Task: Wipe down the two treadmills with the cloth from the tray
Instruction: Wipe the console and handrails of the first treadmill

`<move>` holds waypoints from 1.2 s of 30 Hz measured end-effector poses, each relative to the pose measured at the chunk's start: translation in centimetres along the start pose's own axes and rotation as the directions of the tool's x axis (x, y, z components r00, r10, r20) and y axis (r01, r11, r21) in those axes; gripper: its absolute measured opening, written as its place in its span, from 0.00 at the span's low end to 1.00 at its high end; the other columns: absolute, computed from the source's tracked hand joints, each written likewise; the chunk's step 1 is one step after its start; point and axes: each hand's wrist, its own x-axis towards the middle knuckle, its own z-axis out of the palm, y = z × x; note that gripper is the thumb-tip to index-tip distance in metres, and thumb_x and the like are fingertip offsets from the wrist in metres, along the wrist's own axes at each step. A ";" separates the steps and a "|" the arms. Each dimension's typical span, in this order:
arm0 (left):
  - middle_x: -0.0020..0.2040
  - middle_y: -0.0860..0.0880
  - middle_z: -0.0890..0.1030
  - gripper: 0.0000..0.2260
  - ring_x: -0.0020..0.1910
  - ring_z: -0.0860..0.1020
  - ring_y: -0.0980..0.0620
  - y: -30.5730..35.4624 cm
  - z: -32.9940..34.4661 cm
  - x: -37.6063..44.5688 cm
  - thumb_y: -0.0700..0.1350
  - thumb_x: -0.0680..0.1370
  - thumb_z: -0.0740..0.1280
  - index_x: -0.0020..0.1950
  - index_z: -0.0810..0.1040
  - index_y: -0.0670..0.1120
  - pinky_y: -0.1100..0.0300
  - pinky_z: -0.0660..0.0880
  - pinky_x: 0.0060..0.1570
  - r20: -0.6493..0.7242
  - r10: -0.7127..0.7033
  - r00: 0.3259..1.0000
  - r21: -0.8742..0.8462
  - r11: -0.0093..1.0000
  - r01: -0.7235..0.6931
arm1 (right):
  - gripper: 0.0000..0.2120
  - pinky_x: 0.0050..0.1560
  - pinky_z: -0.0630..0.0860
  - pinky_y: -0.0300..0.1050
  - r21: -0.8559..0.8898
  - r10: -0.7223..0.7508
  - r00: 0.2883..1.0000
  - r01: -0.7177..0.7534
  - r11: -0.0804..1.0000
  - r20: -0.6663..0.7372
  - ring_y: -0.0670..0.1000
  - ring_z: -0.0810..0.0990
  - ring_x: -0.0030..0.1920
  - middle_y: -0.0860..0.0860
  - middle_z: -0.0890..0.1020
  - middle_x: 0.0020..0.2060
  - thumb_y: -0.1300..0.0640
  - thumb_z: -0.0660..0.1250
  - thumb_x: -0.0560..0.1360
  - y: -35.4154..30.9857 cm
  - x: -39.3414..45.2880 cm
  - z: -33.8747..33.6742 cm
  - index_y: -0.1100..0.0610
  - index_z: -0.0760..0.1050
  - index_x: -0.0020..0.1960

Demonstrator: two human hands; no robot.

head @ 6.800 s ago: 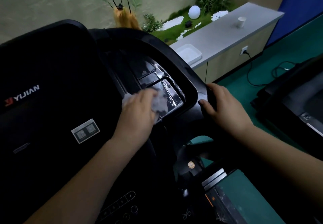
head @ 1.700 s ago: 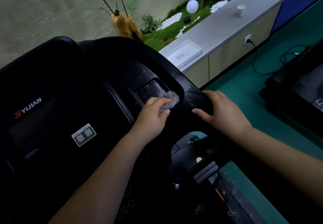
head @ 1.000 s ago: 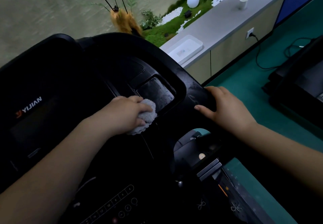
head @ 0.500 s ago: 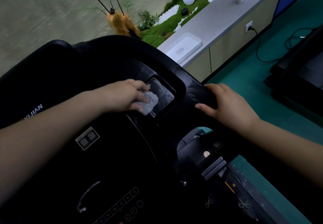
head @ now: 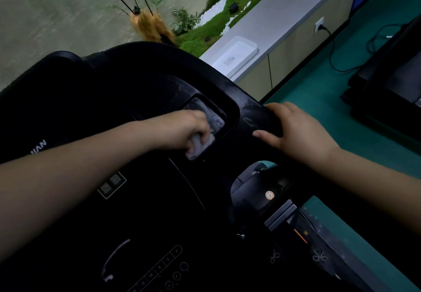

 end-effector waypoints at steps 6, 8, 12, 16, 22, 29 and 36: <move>0.54 0.46 0.80 0.24 0.55 0.76 0.48 0.6 -0.2 2.2 0.40 0.63 0.79 0.57 0.79 0.44 0.60 0.69 0.56 -0.281 -0.064 0.957 -0.070 0.996 0.046 | 0.33 0.55 0.74 0.49 -0.003 -0.005 1.000 0.005 1.000 0.001 0.55 0.76 0.58 0.52 0.75 0.57 0.33 0.62 0.70 0.0 0.0 -0.1 0.51 0.67 0.68; 0.52 0.45 0.81 0.21 0.53 0.78 0.47 0.2 -0.2 1.6 0.40 0.63 0.79 0.55 0.83 0.43 0.62 0.70 0.56 -0.168 -0.011 0.986 -0.053 0.999 0.002 | 0.33 0.55 0.74 0.48 -0.001 0.000 1.000 0.000 1.000 -0.001 0.54 0.76 0.58 0.52 0.75 0.58 0.33 0.62 0.70 0.0 0.0 -0.1 0.51 0.67 0.69; 0.46 0.53 0.79 0.14 0.48 0.79 0.51 -0.7 -0.7 -0.6 0.34 0.63 0.77 0.47 0.85 0.45 0.73 0.68 0.52 0.093 -0.054 0.994 -0.088 0.994 0.063 | 0.33 0.55 0.74 0.48 0.003 0.001 1.000 -0.001 1.000 -0.001 0.54 0.76 0.58 0.51 0.75 0.58 0.32 0.62 0.70 0.0 0.0 0.0 0.51 0.67 0.69; 0.46 0.47 0.81 0.15 0.48 0.79 0.46 -0.3 -0.6 -0.1 0.35 0.62 0.77 0.47 0.85 0.46 0.67 0.68 0.49 0.037 0.005 0.999 0.024 1.000 -0.006 | 0.33 0.54 0.74 0.48 -0.007 0.001 1.000 -0.001 1.000 -0.009 0.54 0.76 0.58 0.51 0.76 0.58 0.33 0.63 0.70 0.1 0.0 0.1 0.51 0.67 0.68; 0.54 0.48 0.78 0.18 0.56 0.76 0.51 1.1 -0.2 -0.2 0.40 0.69 0.76 0.57 0.82 0.49 0.60 0.70 0.60 -0.268 -0.231 0.935 -0.232 0.958 0.171 | 0.32 0.54 0.73 0.48 -0.013 -0.002 1.000 0.002 1.000 -0.017 0.55 0.76 0.57 0.52 0.76 0.57 0.33 0.63 0.71 0.0 0.0 0.0 0.51 0.68 0.68; 0.53 0.50 0.78 0.15 0.53 0.76 0.54 3.6 2.1 -5.1 0.40 0.65 0.78 0.51 0.83 0.48 0.63 0.72 0.53 -0.217 -0.108 0.970 -0.131 0.988 0.080 | 0.32 0.55 0.73 0.49 -0.008 0.003 1.000 -0.003 1.000 -0.016 0.56 0.76 0.58 0.53 0.75 0.59 0.34 0.63 0.71 -0.2 -0.2 0.0 0.51 0.67 0.68; 0.54 0.49 0.77 0.12 0.52 0.74 0.49 4.6 3.1 -5.4 0.44 0.70 0.72 0.52 0.82 0.53 0.58 0.75 0.45 -0.225 0.163 0.961 0.125 0.983 -0.137 | 0.32 0.55 0.73 0.48 -0.017 0.005 1.000 -0.005 1.000 -0.017 0.56 0.76 0.59 0.53 0.75 0.59 0.34 0.63 0.71 -0.2 -0.2 0.0 0.51 0.67 0.69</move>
